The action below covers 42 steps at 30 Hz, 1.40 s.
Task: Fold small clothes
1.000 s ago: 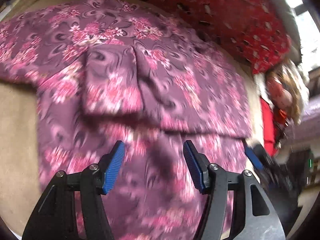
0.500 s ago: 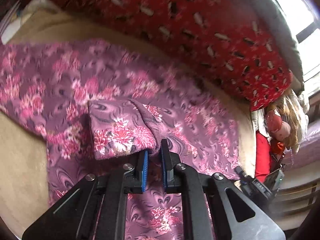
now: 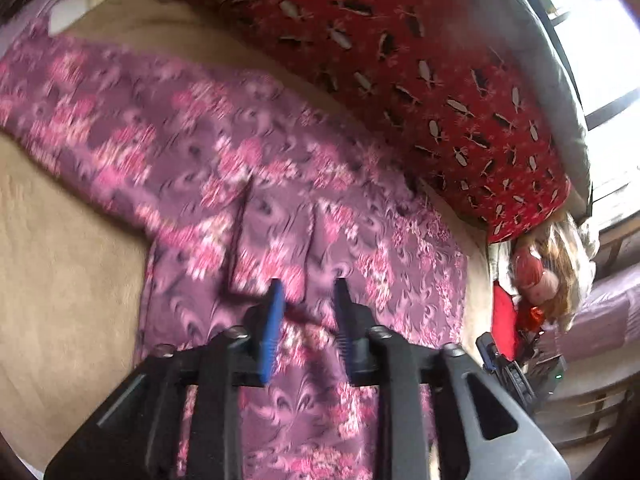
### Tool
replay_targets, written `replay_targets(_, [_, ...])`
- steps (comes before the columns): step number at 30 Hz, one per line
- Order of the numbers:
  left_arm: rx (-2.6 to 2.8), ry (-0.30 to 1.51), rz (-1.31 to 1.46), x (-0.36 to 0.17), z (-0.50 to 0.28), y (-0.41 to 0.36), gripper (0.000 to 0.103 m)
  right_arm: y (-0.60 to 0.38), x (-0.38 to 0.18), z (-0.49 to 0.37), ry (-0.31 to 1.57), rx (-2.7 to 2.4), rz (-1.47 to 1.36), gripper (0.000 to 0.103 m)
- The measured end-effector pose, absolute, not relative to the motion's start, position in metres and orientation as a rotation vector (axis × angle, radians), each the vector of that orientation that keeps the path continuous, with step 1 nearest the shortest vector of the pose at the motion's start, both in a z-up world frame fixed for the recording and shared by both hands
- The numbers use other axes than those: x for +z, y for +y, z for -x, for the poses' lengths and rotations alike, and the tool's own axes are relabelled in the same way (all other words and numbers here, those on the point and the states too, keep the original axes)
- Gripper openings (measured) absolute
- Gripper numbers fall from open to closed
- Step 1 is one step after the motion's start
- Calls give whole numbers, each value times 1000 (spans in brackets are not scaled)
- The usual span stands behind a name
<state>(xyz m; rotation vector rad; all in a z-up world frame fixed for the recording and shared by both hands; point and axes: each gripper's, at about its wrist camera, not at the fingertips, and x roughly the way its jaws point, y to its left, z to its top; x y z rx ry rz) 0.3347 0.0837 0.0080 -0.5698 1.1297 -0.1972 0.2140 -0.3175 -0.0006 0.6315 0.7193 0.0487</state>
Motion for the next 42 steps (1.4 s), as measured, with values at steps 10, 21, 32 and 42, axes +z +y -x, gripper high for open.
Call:
replay_targets(10, [-179, 1203, 562, -17, -355, 111, 40, -188, -12, -239, 875, 114, -283, 24])
replay_targets(21, [220, 1111, 821, -22, -359, 354, 44, -37, -59, -318, 1013, 349, -294, 27])
replay_targets(32, [262, 1031, 1067, -69, -402, 428, 63, -41, -71, -292, 816, 387, -305, 27])
replay_targets(42, [234, 972, 957, -22, -396, 395, 4, -43, -71, -296, 819, 407, -340, 28])
